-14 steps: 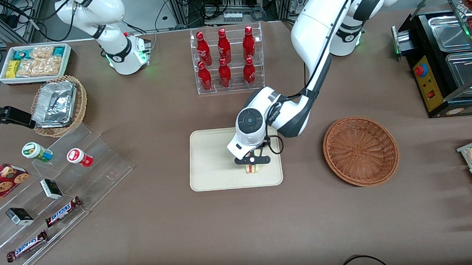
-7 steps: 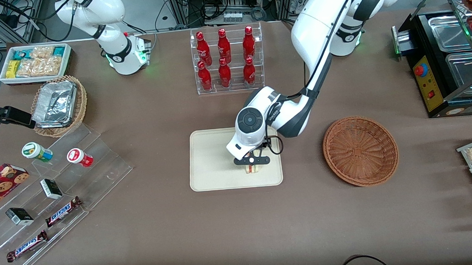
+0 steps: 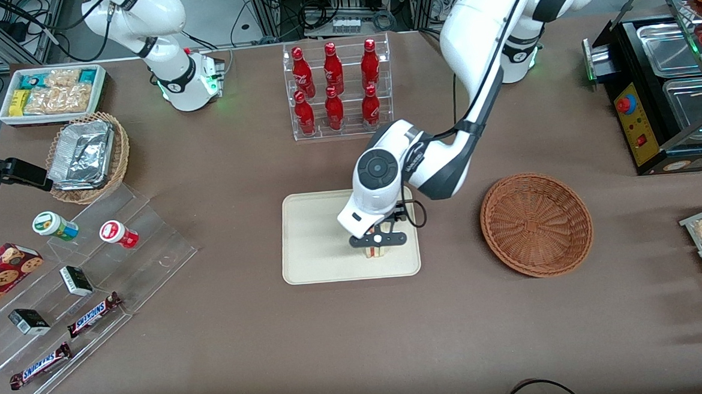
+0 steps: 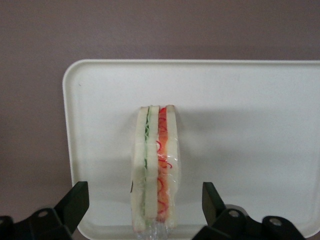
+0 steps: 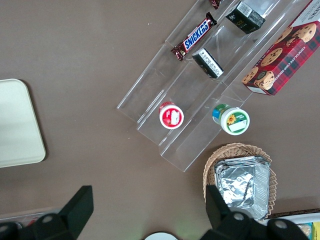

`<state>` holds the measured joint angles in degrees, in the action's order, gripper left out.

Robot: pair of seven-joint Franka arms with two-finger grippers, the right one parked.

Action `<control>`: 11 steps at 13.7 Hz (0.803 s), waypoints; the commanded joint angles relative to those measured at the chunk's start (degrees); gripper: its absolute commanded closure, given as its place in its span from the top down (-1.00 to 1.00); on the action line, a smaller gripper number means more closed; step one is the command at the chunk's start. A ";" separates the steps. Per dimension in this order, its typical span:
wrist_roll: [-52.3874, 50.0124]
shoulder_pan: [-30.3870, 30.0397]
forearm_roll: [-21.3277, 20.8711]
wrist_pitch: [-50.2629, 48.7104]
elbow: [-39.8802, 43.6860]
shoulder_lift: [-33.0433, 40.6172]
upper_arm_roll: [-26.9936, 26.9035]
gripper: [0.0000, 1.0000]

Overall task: Place sandwich from basket to tray
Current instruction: 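Open the left gripper and lift it away from the sandwich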

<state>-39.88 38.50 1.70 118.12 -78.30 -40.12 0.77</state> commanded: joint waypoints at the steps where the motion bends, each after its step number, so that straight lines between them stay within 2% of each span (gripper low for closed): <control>1: -0.99 -0.35 -0.65 -3.32 -0.28 2.93 -2.25 1.00; 4: 2.85 -6.04 0.32 -3.94 -0.98 5.48 -2.62 1.00; 5: 6.44 -8.07 1.97 -5.34 -0.98 6.45 -2.53 1.00; 6: 9.18 -10.00 5.64 -5.96 -0.98 7.50 -2.70 1.00; 7: 11.20 -12.20 6.90 -6.14 -1.07 8.47 -2.70 1.00; 11: 17.96 -19.06 6.56 -13.06 -1.16 12.42 -2.88 1.00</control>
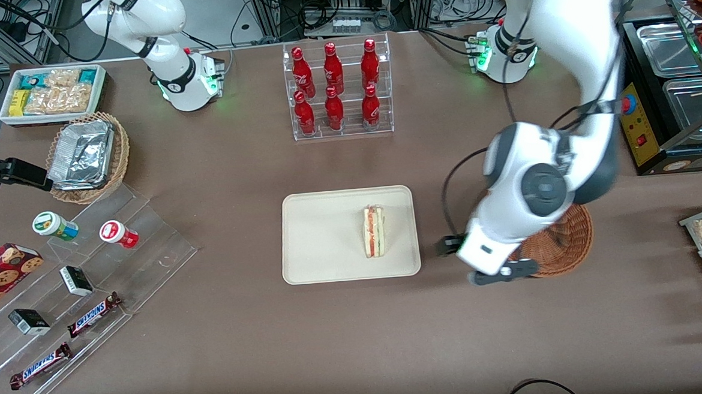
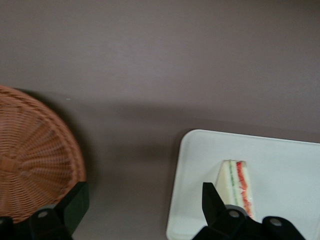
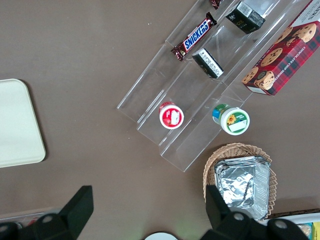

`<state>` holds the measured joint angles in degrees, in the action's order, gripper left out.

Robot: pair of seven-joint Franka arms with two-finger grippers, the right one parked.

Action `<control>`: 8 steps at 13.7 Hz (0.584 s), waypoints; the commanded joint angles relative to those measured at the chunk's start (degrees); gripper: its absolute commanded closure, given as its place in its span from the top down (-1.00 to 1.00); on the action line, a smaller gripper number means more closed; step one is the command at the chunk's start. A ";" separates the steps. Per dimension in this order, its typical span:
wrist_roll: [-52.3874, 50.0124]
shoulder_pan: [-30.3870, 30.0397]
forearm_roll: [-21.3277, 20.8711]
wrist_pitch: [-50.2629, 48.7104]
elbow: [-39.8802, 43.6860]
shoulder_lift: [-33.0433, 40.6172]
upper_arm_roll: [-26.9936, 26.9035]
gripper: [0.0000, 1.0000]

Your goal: Place sandwich from basket to tray

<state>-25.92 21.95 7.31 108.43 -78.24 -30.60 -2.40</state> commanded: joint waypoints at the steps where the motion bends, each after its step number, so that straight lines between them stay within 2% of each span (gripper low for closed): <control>1: 8.65 -4.61 1.04 -6.19 -1.13 3.79 0.29 1.00; 4: 12.30 -8.67 0.78 -10.68 -1.13 6.42 0.20 1.00; 8: 12.39 -9.29 -5.19 -18.50 -1.13 11.60 -0.24 1.00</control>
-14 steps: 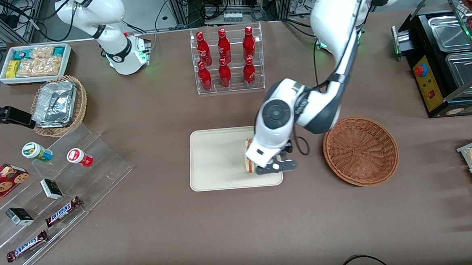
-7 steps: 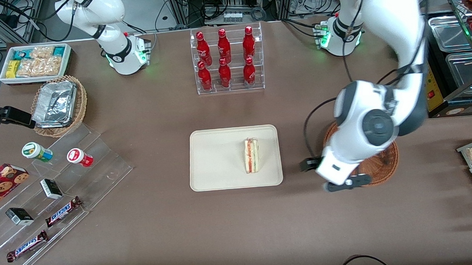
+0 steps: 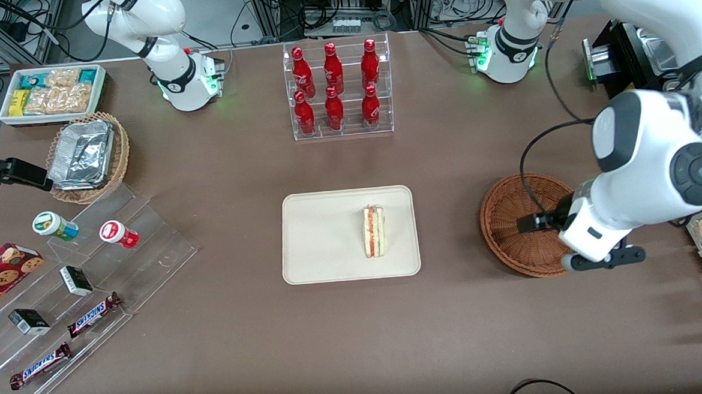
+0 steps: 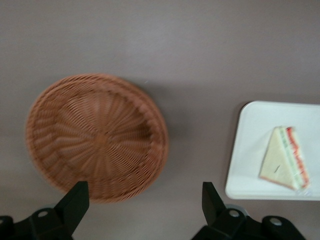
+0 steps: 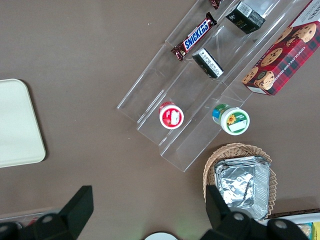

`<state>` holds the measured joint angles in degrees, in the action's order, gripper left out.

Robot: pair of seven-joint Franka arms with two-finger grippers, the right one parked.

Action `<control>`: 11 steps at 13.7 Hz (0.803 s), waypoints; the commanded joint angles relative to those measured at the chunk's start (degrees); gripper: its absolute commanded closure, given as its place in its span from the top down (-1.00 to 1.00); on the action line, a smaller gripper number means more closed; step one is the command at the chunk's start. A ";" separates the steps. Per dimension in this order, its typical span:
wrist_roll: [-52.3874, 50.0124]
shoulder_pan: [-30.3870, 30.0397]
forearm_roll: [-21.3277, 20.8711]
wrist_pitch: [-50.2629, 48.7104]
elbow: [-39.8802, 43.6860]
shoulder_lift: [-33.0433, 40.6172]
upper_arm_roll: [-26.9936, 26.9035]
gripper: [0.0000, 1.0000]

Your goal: Place sandwich from basket to tray

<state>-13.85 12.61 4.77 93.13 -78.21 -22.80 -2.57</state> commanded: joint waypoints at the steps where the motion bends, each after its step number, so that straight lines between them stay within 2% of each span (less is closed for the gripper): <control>1: 0.23 -2.31 -2.84 -4.52 -1.41 5.46 0.71 1.00; 4: 1.53 -8.29 -3.02 -9.62 -2.47 10.21 4.67 1.00; 8: 2.77 -8.75 -5.73 -14.10 -5.36 17.07 4.76 1.00; 11: 2.51 -8.66 -5.92 -15.52 -10.80 22.60 5.55 1.00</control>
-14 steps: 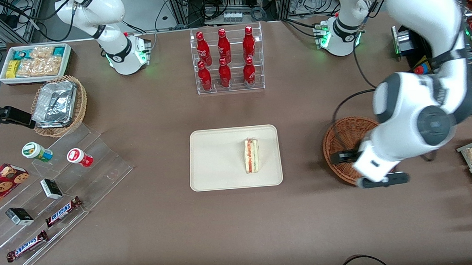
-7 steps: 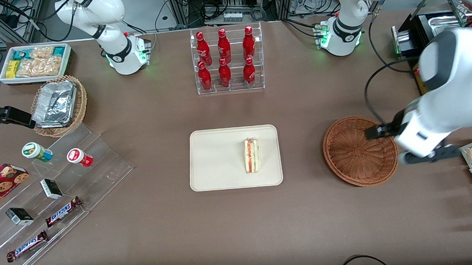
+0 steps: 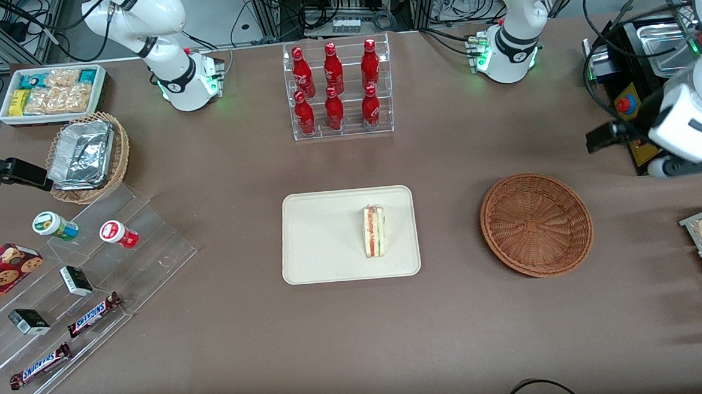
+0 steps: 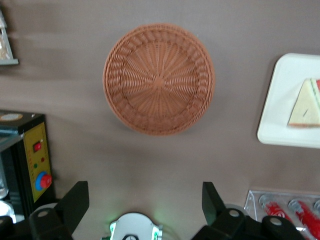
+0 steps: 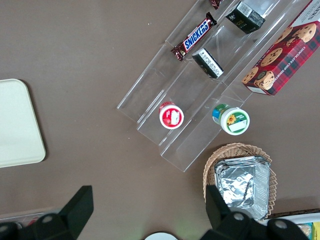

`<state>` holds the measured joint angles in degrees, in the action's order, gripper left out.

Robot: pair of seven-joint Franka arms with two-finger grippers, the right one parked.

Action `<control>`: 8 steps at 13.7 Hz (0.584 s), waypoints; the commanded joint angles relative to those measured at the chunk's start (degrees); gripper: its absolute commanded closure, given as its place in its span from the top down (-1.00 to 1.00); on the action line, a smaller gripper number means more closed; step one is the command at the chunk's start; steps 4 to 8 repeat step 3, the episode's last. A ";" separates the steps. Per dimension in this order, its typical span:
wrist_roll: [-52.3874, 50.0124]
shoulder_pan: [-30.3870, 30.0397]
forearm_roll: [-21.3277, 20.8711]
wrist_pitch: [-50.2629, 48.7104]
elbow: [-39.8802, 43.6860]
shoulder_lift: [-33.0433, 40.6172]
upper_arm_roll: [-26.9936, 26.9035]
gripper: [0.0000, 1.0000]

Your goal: Place sandwich from basket to tray

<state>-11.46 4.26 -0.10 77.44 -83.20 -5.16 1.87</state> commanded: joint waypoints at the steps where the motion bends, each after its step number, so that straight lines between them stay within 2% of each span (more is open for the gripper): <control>1: 0.04 -0.30 -1.04 0.09 -7.40 6.29 1.20 1.00; 8: 0.12 -0.30 -1.13 0.35 -8.82 6.91 1.72 1.00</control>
